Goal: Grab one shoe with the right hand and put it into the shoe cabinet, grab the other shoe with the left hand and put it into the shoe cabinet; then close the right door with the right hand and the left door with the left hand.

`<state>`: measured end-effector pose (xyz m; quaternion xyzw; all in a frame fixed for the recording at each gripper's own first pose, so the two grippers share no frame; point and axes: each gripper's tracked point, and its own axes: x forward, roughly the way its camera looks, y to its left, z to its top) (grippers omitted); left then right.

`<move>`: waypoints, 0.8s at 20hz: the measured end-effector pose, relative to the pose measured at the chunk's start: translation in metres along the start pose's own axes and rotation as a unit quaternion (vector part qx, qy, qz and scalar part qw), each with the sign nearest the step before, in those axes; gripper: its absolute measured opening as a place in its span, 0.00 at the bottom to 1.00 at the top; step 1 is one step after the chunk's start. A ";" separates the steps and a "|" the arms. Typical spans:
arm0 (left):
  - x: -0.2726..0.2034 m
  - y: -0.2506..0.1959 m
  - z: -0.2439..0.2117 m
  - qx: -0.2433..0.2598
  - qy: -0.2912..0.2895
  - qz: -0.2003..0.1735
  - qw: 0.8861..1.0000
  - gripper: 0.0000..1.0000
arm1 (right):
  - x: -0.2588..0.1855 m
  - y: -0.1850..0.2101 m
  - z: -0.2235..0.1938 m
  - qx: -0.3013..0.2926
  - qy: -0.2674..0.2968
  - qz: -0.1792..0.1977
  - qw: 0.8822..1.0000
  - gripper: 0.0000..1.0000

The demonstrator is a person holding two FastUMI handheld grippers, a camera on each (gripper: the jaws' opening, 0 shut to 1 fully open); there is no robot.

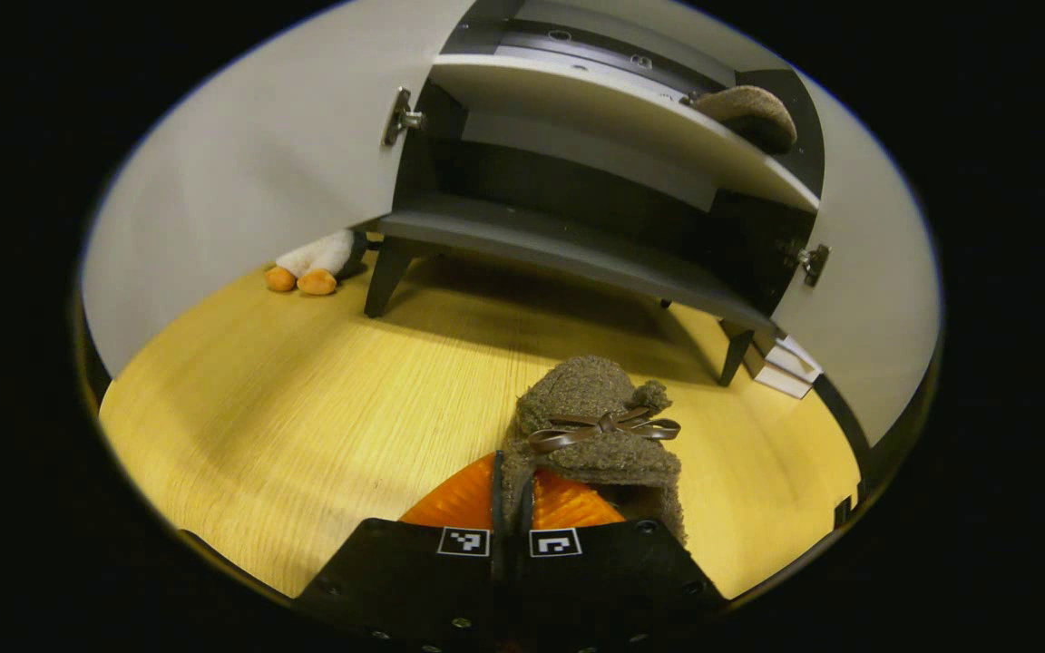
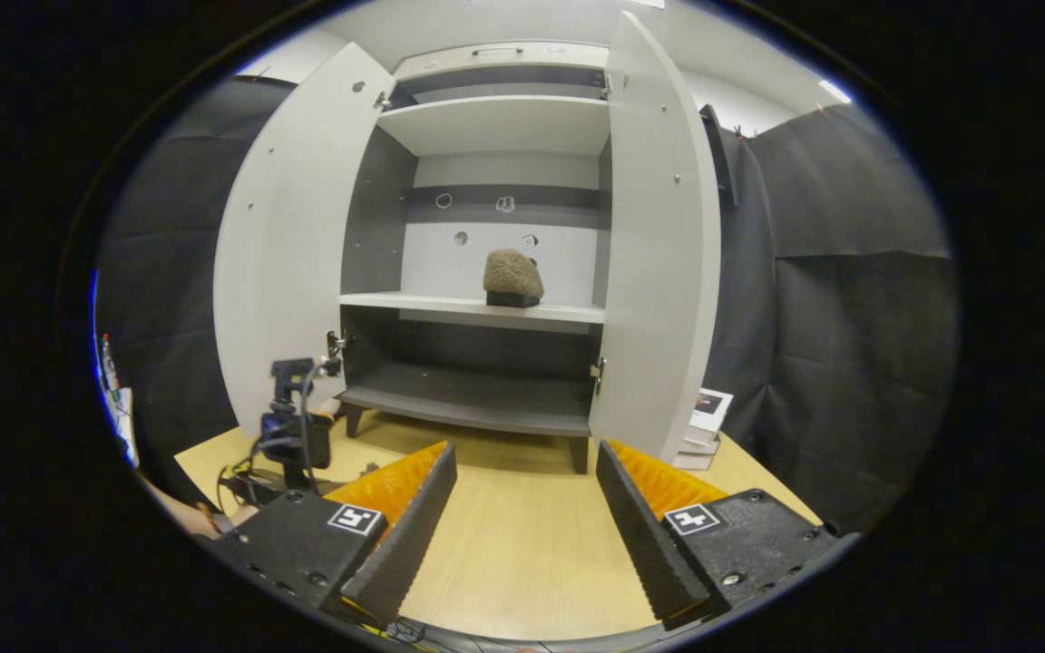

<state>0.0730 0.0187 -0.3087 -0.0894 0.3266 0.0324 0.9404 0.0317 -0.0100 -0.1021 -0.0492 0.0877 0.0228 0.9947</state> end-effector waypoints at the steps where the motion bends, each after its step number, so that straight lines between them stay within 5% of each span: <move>1: -0.020 -0.003 0.019 -0.003 -0.016 0.005 1.000 0.02 | 0.001 0.001 -0.001 0.000 0.000 0.001 1.000 0.98; 8: -0.102 -0.072 0.198 0.008 -0.137 -0.011 0.990 0.01 | 0.002 0.016 0.006 0.011 -0.015 0.028 0.999 0.98; 12: -0.079 -0.087 0.314 -0.005 -0.176 -0.002 0.984 0.02 | -0.003 0.014 0.011 0.008 -0.028 0.027 0.999 0.98; 16: -0.019 -0.092 0.373 0.000 -0.134 0.018 0.991 0.02 | -0.007 0.007 0.013 0.019 -0.028 0.018 0.999 0.98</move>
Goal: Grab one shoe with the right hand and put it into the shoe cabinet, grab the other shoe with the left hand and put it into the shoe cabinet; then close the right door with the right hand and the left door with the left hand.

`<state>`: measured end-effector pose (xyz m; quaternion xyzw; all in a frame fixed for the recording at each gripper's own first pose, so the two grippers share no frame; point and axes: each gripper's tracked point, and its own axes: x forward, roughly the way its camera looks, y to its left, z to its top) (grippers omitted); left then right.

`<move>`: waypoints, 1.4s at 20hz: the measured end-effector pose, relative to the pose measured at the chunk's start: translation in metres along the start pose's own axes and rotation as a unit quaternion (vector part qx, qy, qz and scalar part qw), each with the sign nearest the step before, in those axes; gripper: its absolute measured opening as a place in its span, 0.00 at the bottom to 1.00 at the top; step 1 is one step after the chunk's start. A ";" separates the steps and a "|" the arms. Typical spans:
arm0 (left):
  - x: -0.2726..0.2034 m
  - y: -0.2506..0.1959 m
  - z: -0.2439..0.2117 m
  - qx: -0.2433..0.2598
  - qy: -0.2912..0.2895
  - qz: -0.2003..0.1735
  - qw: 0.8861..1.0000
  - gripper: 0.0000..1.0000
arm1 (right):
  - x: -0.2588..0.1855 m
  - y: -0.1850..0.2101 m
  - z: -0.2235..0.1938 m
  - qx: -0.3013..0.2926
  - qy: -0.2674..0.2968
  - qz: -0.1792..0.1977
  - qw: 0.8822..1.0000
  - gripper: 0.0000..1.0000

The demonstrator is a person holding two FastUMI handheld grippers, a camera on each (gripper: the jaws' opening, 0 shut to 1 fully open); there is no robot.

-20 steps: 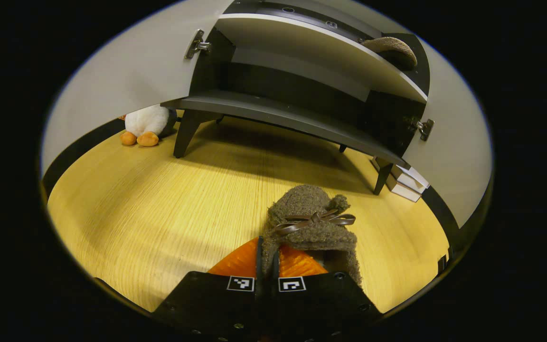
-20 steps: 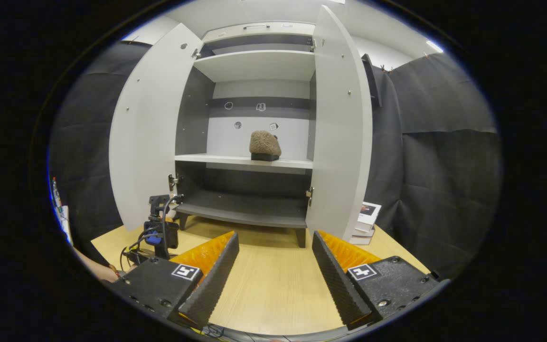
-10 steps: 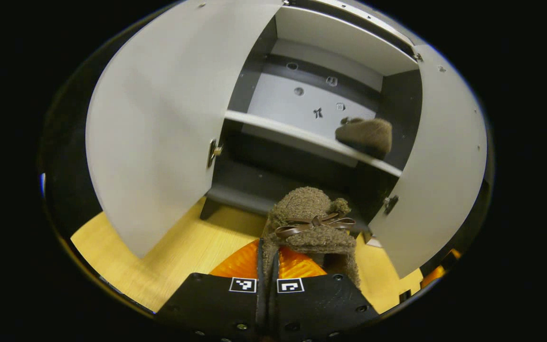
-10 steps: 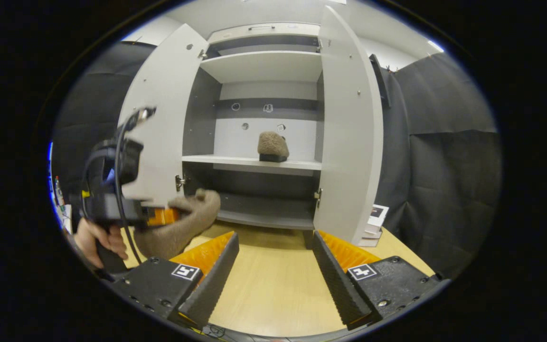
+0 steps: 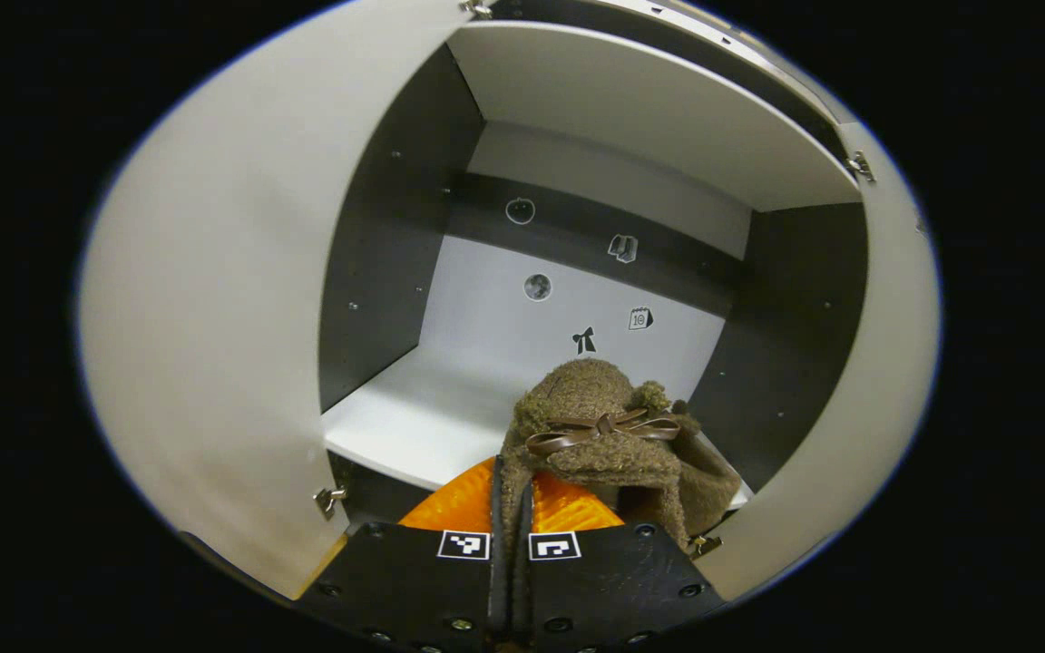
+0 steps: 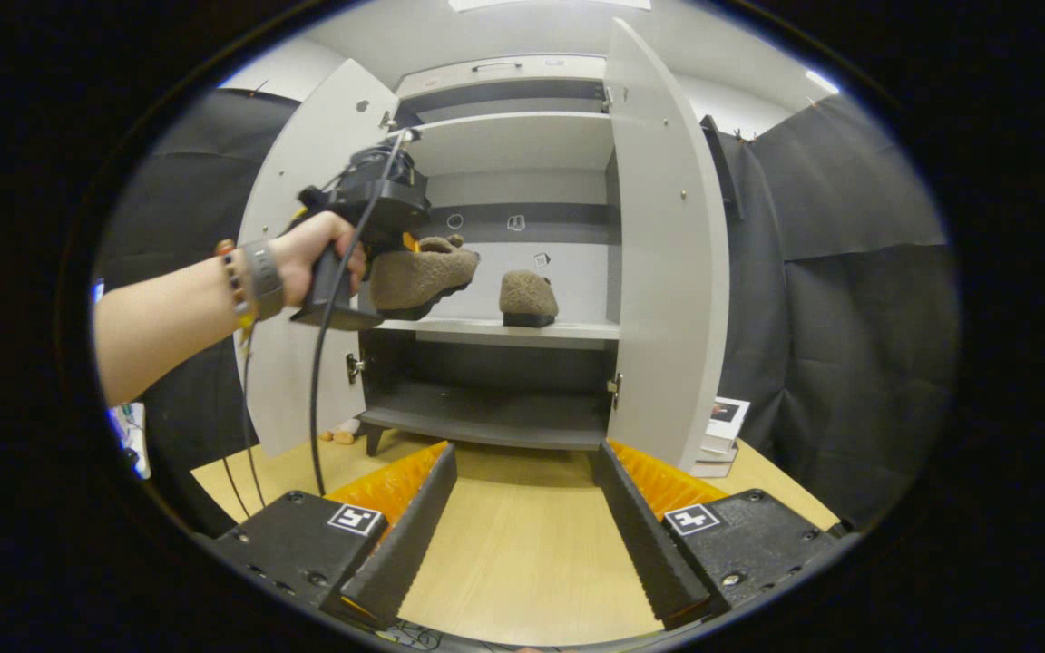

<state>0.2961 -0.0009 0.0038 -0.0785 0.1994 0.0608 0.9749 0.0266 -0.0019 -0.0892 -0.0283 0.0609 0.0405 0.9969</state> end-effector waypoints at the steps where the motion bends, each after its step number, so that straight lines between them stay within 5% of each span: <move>1: 0.024 0.003 0.001 0.001 0.014 0.004 1.000 0.01 | -0.002 -0.005 0.002 -0.004 -0.005 -0.006 1.000 0.98; 4: 0.061 -0.001 -0.009 -0.016 0.087 0.010 0.996 0.01 | -0.007 -0.018 0.005 -0.020 -0.012 -0.027 0.999 0.98; 10: 0.092 0.012 -0.022 -0.006 0.128 0.050 0.991 0.02 | -0.014 -0.031 -0.010 -0.011 0.007 -0.047 0.999 0.99; 11: 0.093 0.012 -0.019 -0.011 0.122 0.051 0.991 0.12 | -0.013 -0.032 -0.012 -0.009 0.009 -0.048 0.999 0.98; 12: 0.099 0.014 -0.019 -0.007 0.123 0.050 0.991 0.02 | -0.012 -0.032 -0.012 -0.007 0.011 -0.048 0.999 0.99; 13: 0.098 0.015 -0.023 -0.001 0.134 0.052 0.990 0.13 | -0.010 -0.031 -0.013 -0.006 0.012 -0.047 0.999 0.98; 14: 0.098 0.013 -0.020 0.003 0.134 0.048 0.990 0.02 | -0.009 -0.030 -0.013 -0.006 0.013 -0.044 0.999 0.98; 16: 0.096 0.013 -0.021 0.001 0.144 0.045 0.989 0.20 | -0.006 -0.027 -0.013 -0.008 0.013 -0.041 0.999 0.98; 20: 0.080 0.017 -0.019 0.004 0.157 0.040 0.987 0.37 | -0.004 -0.020 -0.014 -0.006 0.012 -0.030 0.999 0.99; 21: 0.073 0.019 -0.016 0.010 0.155 0.041 0.987 0.61 | -0.004 -0.018 -0.014 -0.007 0.013 -0.027 1.000 0.99; 22: 0.066 0.020 -0.010 0.013 0.148 0.037 0.988 0.53 | -0.003 -0.015 -0.015 -0.007 0.015 -0.023 1.000 0.99; 23: 0.055 0.017 -0.004 0.010 0.141 0.027 0.990 0.61 | -0.002 -0.012 -0.015 -0.008 0.015 -0.019 1.000 0.99; 24: 0.044 0.015 0.003 0.009 0.128 0.017 0.992 0.46 | -0.002 -0.009 -0.015 -0.008 0.015 -0.015 1.000 0.98; 25: 0.030 0.012 0.009 0.011 0.110 0.004 0.994 0.61 | -0.001 -0.005 -0.015 -0.007 0.016 -0.010 1.000 0.99; 28: -0.020 0.007 0.034 0.022 0.038 -0.029 0.999 0.65 | 0.002 0.002 -0.016 -0.001 0.021 0.003 1.000 0.98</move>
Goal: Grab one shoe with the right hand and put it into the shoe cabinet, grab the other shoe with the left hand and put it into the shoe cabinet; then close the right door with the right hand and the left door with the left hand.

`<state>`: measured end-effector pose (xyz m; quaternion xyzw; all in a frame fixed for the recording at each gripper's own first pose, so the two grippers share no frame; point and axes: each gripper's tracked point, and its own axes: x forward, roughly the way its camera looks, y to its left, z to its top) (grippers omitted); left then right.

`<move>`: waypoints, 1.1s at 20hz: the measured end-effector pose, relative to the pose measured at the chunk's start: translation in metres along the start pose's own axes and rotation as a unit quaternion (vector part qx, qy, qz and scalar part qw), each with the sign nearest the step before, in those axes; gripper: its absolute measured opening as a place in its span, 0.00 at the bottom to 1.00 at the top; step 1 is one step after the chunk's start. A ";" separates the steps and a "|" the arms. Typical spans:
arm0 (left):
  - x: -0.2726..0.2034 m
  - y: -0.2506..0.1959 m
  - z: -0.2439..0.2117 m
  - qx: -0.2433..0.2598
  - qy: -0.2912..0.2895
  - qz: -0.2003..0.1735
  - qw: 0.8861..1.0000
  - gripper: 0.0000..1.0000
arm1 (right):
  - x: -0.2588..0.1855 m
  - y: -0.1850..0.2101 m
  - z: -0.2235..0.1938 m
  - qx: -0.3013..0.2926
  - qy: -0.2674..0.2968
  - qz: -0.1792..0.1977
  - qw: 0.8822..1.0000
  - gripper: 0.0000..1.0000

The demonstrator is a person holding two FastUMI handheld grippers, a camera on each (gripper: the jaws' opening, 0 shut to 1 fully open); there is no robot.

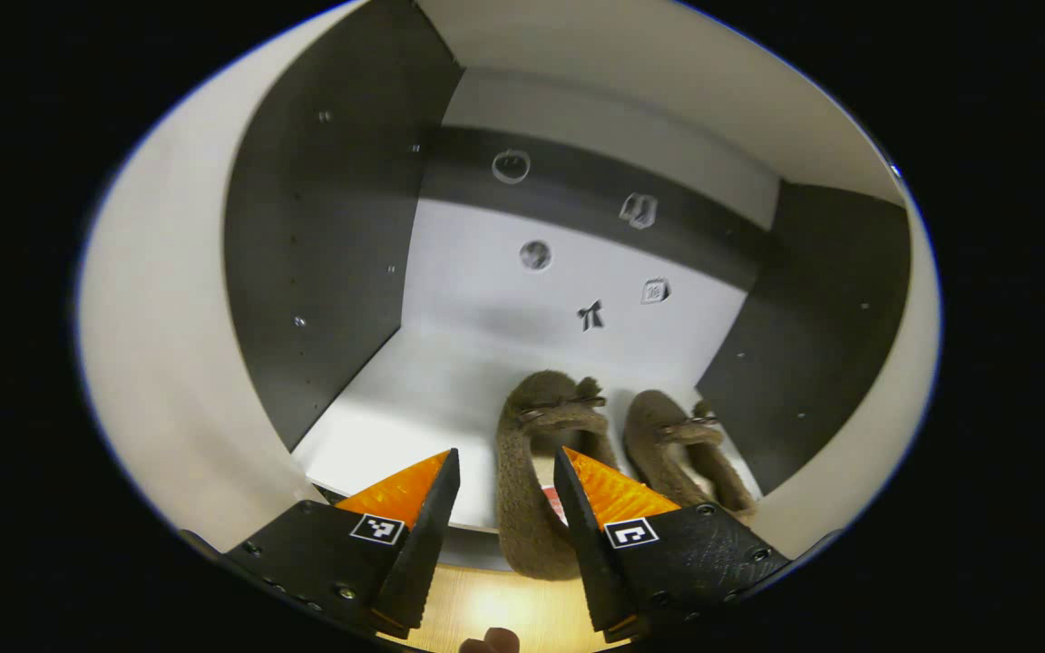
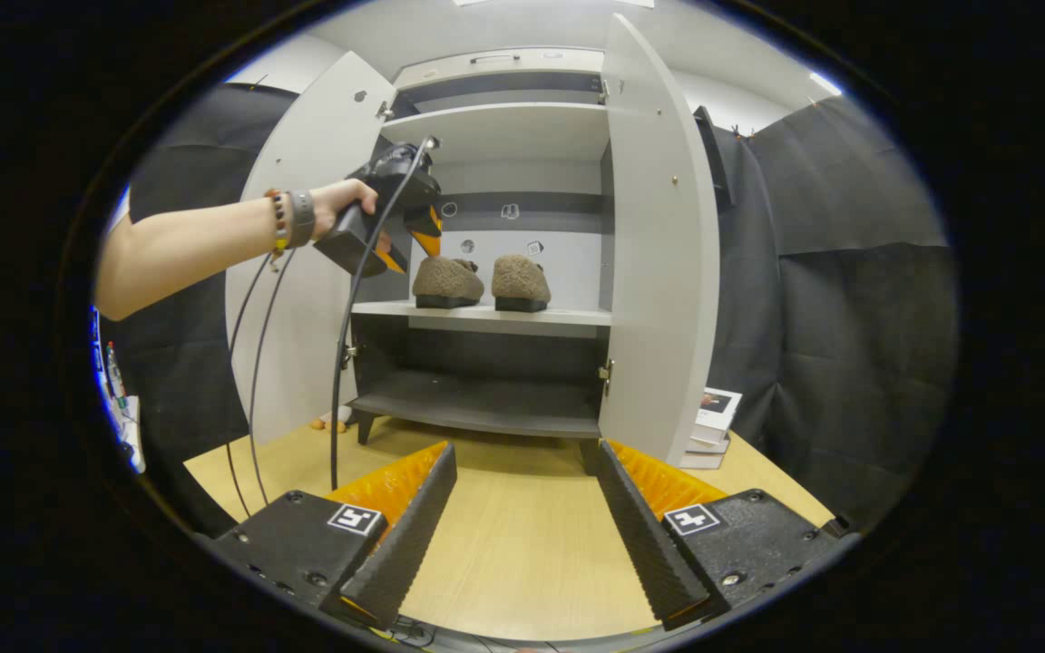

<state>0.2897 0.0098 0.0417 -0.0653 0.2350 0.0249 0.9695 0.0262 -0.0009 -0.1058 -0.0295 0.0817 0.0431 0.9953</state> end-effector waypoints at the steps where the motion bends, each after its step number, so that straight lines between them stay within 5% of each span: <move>1: -0.019 0.000 0.007 0.008 -0.031 -0.005 0.999 0.85 | 0.001 0.001 0.000 0.004 0.002 0.003 1.000 0.98; 2: -0.039 0.000 0.012 0.014 -0.060 -0.010 0.998 0.73 | 0.002 0.002 0.001 0.009 0.002 0.005 1.000 0.98; 7: -0.133 0.005 -0.013 0.041 -0.170 -0.026 0.984 0.75 | 0.006 -0.004 0.014 0.026 -0.009 0.001 1.000 0.98; 8: -0.152 0.006 -0.023 0.045 -0.189 -0.024 0.981 0.77 | 0.006 -0.006 0.017 0.028 -0.012 -0.001 1.000 0.98; 9: -0.170 0.005 -0.035 0.046 -0.204 -0.026 0.978 0.92 | 0.007 -0.008 0.019 0.029 -0.015 -0.002 0.999 0.98; 10: -0.185 0.007 -0.050 0.046 -0.215 -0.026 0.975 0.77 | 0.006 -0.009 0.021 0.028 -0.015 -0.004 0.999 0.98; 11: -0.199 0.008 -0.066 0.044 -0.221 -0.026 0.974 0.77 | 0.006 -0.010 0.024 0.030 -0.017 -0.006 0.999 0.98; 12: -0.210 0.012 -0.083 0.045 -0.223 -0.021 0.974 0.92 | 0.005 -0.011 0.027 0.033 -0.021 -0.006 0.999 0.99; 13: -0.218 0.016 -0.102 0.045 -0.219 -0.013 0.975 0.78 | 0.004 -0.011 0.029 0.036 -0.024 -0.007 0.999 0.99; 22: -0.245 0.034 -0.204 0.016 -0.198 0.012 0.980 0.85 | -0.004 0.005 0.029 0.063 -0.030 0.016 0.997 0.99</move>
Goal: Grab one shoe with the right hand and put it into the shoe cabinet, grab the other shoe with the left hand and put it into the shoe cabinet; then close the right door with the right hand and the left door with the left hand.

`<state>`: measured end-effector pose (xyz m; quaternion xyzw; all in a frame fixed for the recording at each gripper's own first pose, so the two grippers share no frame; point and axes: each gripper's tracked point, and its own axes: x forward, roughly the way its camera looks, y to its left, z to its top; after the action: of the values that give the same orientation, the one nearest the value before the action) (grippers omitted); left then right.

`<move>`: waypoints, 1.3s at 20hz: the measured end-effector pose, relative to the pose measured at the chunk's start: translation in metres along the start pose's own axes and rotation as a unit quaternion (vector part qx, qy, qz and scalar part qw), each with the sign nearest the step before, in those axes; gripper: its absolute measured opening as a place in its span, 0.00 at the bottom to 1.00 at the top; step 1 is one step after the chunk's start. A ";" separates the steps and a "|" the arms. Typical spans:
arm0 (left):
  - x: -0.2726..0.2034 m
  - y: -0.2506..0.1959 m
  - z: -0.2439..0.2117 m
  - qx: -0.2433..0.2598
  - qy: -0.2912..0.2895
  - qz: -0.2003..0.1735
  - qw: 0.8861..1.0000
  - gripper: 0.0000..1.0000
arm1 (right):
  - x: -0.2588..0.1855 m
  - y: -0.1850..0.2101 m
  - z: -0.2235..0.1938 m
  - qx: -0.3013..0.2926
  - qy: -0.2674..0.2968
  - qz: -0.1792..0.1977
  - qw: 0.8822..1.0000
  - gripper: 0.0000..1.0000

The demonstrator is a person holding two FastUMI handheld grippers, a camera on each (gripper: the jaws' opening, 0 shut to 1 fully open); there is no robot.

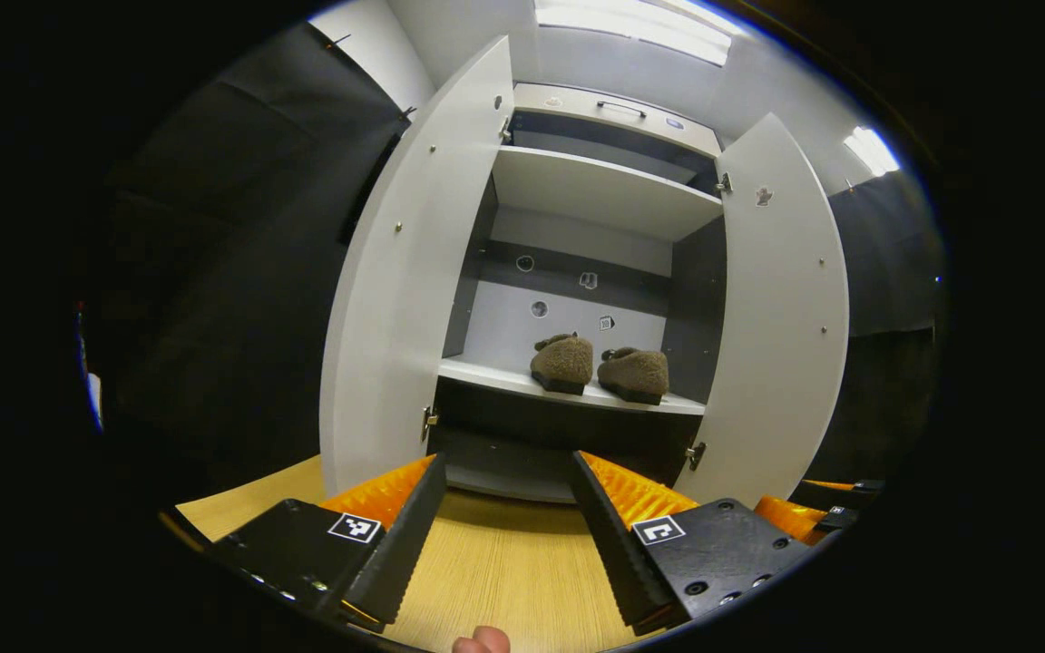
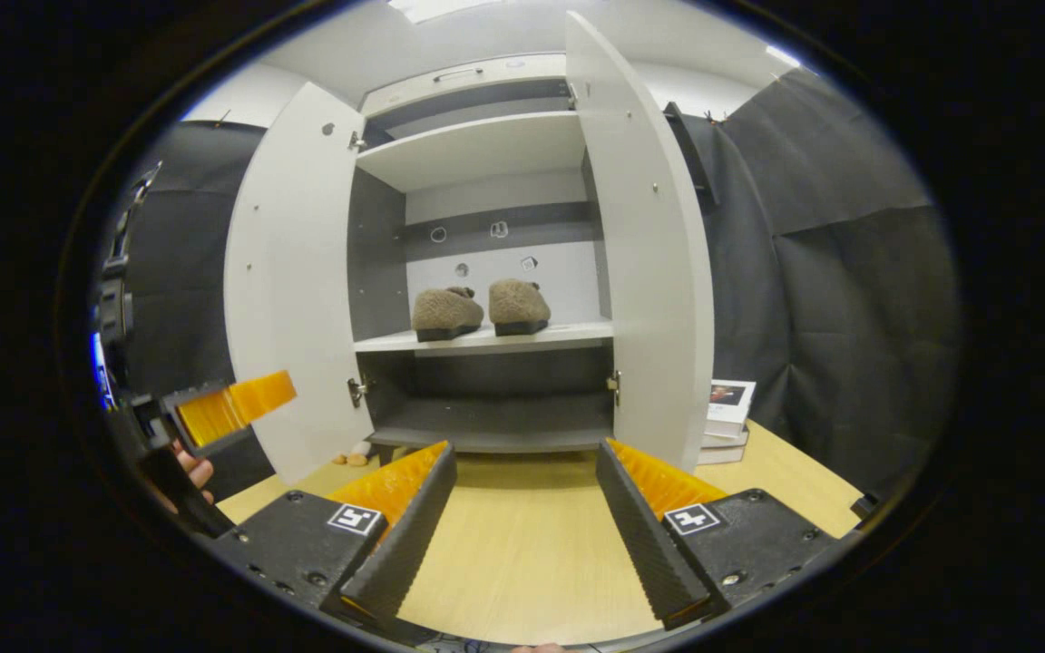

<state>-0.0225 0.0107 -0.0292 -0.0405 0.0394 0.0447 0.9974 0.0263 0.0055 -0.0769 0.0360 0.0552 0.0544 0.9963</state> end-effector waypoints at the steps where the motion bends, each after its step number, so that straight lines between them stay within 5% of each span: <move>1: -0.005 0.000 -0.002 0.004 -0.001 0.000 1.000 0.86 | -0.002 0.002 0.003 0.002 -0.005 0.003 1.000 0.99; 6: -0.020 -0.002 0.005 0.018 -0.014 -0.006 1.000 0.87 | -0.028 -0.030 0.057 -0.003 -0.044 -0.026 0.999 0.99; 13: -0.015 -0.015 0.006 0.036 -0.012 -0.037 0.999 0.87 | -0.047 -0.144 0.191 -0.036 -0.118 -0.102 0.987 0.98; 19: -0.018 -0.027 0.003 0.044 -0.008 -0.055 0.997 0.87 | -0.006 -0.213 0.243 -0.011 -0.106 -0.131 0.986 0.98; 26: -0.022 -0.030 0.008 0.060 -0.013 -0.051 0.997 0.87 | 0.051 -0.228 0.263 -0.005 -0.090 -0.116 0.989 0.98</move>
<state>-0.0405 -0.0201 -0.0174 0.0183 0.0274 -0.0082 0.9994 0.1300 -0.2323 0.1609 0.0289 -0.0313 -0.0651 0.9970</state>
